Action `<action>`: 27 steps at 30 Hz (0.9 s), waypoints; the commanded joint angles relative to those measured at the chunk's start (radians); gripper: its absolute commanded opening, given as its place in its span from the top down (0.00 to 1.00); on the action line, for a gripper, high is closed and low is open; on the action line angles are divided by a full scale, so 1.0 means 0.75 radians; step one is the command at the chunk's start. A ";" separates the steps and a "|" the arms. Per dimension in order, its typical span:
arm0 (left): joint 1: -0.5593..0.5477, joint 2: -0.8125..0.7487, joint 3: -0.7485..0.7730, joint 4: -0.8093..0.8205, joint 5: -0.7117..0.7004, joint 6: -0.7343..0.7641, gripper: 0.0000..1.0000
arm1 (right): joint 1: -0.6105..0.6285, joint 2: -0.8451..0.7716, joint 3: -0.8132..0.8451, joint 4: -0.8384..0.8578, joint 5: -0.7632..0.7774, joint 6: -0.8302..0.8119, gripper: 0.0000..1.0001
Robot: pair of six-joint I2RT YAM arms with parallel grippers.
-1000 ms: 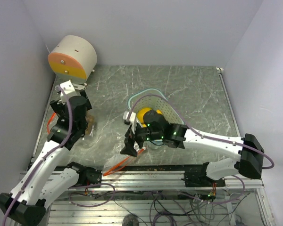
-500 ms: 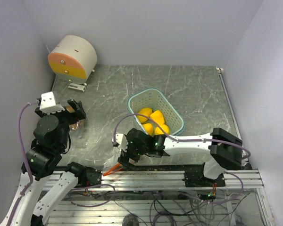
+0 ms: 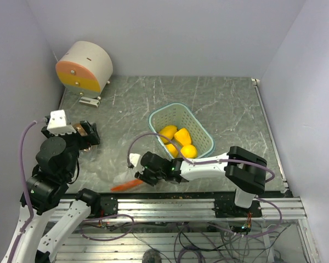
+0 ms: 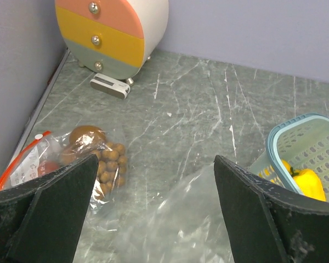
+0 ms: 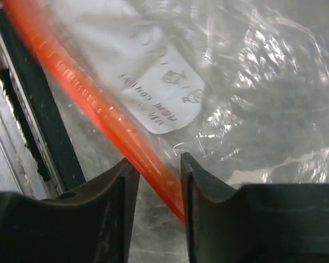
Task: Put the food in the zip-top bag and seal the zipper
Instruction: Pick up the zipper food storage bag at the center of the board.
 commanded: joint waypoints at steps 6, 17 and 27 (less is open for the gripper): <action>0.009 -0.055 0.099 -0.078 0.092 0.012 0.11 | -0.031 -0.094 0.143 0.083 0.329 0.183 1.00; 0.009 -0.123 0.102 -0.106 0.269 -0.115 0.27 | -0.228 -0.307 0.229 0.244 0.241 0.567 1.00; 0.009 -0.030 -0.197 0.201 0.473 -0.509 0.21 | -0.231 -0.305 0.265 0.323 0.051 0.515 1.00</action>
